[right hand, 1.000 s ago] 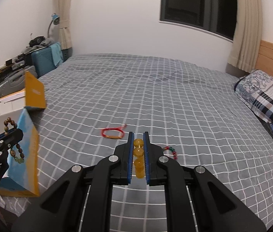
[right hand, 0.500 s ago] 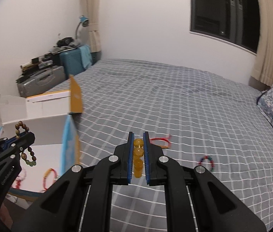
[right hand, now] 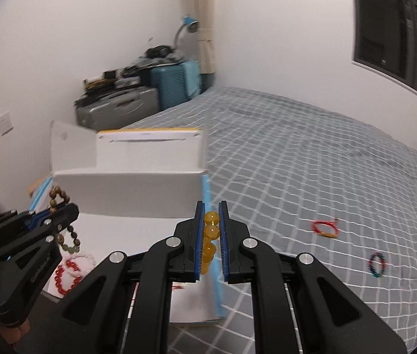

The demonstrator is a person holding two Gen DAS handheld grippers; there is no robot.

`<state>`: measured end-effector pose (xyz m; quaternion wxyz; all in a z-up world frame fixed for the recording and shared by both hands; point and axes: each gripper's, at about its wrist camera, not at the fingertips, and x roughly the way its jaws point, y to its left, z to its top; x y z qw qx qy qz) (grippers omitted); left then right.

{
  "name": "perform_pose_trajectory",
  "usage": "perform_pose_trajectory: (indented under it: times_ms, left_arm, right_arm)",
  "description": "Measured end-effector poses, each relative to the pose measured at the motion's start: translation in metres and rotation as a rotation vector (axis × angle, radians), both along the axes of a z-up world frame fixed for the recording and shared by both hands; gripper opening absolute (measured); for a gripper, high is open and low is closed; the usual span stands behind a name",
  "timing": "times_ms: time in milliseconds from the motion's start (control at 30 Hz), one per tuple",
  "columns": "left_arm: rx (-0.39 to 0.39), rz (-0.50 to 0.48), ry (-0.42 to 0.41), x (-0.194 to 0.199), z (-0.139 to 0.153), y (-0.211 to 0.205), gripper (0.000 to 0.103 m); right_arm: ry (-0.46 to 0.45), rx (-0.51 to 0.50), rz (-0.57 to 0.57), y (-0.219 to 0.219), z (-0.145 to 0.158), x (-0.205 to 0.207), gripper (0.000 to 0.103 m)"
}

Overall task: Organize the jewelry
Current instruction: 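Lift and carry both held bracelets over the white cardboard box, then open both tools to drop the bracelets into the box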

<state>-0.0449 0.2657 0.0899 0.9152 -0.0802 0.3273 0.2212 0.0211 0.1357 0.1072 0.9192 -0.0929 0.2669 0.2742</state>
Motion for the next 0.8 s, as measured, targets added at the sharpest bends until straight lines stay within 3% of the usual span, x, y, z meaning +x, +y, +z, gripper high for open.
perform_pose_trajectory:
  times_ms: [433,800]
  left_arm:
    - [-0.068,0.095,0.147,0.002,-0.058,0.048,0.008]
    - [-0.092,0.120,0.205,0.006,-0.079,0.059,0.008]
  right_arm:
    - [0.185,-0.103,0.098,0.065,-0.068,0.017,0.009]
    - [0.252,-0.152,0.096,0.077,-0.093,0.022,0.009]
